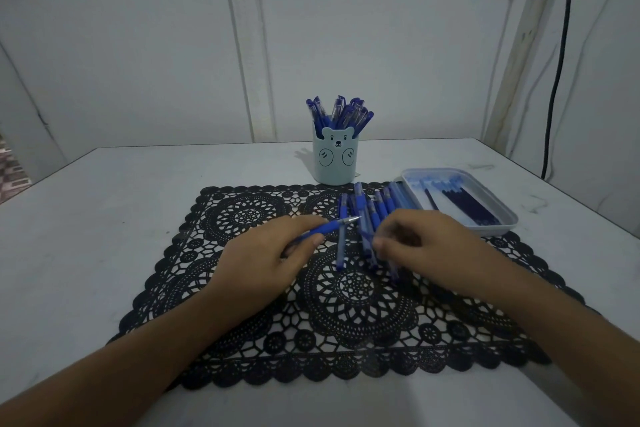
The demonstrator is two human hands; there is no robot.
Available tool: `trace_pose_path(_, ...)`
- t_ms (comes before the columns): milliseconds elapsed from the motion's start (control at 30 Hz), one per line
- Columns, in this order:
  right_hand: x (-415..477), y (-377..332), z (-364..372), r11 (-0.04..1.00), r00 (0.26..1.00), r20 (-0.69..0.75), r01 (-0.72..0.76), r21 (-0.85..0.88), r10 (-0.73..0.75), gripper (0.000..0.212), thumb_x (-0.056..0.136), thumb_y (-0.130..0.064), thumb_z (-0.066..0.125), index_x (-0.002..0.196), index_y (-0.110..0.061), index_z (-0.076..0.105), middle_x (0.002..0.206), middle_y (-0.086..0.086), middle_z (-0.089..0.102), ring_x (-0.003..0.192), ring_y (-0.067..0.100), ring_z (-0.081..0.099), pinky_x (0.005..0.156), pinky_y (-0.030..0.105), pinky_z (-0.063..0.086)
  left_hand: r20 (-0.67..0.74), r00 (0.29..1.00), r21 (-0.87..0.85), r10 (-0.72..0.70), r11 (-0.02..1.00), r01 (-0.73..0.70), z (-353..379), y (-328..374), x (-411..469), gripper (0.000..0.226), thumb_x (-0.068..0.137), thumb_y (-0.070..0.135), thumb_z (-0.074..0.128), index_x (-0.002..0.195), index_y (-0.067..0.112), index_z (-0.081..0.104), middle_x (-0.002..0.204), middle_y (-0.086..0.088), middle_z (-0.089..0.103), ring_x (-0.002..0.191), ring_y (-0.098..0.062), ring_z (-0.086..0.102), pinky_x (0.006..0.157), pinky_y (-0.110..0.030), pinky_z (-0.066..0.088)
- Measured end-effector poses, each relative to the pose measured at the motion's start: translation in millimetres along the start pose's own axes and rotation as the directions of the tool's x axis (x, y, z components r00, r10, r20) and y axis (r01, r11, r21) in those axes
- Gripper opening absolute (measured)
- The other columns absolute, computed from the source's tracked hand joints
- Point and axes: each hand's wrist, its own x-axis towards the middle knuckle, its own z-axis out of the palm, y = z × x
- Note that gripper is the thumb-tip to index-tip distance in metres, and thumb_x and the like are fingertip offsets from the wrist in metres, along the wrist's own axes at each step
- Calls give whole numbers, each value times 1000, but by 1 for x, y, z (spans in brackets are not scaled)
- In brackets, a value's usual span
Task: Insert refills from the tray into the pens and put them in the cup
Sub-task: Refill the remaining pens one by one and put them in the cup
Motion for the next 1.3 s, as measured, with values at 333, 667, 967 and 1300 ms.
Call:
trace_pose_path(333,4,-2,4,988,991,-113,84,131,-70,8,85,-31,58,84,-38,63,60,-17,59,51,-4,49,53,8,37,-40,993,75,108,992,-105,2,2,-2,28,90,46,37,108,36,57,77,18,55,72,-1,50,63,-17,40)
trace_pose_path(667,5,0,17,971,981,-81,189,147,-179,12,82,-28,63,91,-32,70,74,-14,68,67,10,59,62,19,45,4,958,107,288,952,-287,6,6,-3,25,95,34,35,105,22,55,81,9,59,66,-7,55,57,-22,43)
trace_pose_path(967,7,6,20,948,953,-111,295,115,-283,18,82,-25,65,99,-24,72,78,-19,65,76,-3,60,71,10,44,24,929,159,368,916,-367,4,5,-3,27,97,31,32,106,17,53,78,4,60,56,-14,56,44,-30,45)
trace_pose_path(1300,26,29,22,980,960,-239,111,-166,-149,39,96,-28,39,132,-15,47,123,-4,53,116,7,45,92,3,21,-137,989,380,48,925,8,-10,11,18,25,91,27,46,94,12,65,62,7,58,45,-4,40,45,-6,18)
